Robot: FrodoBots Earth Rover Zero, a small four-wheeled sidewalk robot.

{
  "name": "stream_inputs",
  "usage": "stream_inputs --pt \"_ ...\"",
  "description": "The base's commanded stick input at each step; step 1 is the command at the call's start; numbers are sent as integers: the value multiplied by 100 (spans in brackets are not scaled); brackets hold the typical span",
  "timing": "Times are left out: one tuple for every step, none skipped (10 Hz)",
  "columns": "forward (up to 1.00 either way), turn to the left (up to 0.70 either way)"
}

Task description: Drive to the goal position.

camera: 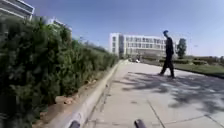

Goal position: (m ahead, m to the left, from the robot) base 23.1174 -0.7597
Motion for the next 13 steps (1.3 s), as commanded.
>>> stream_inputs --pt "70 -2" --pt "70 0" --pt "70 0" --pt "70 -27" --pt "70 -35" --pt "70 -29" --pt "70 -7" --pt "70 -2" --pt "70 0" --pt "70 0" --pt "70 0" --pt "70 0" --pt "70 0"
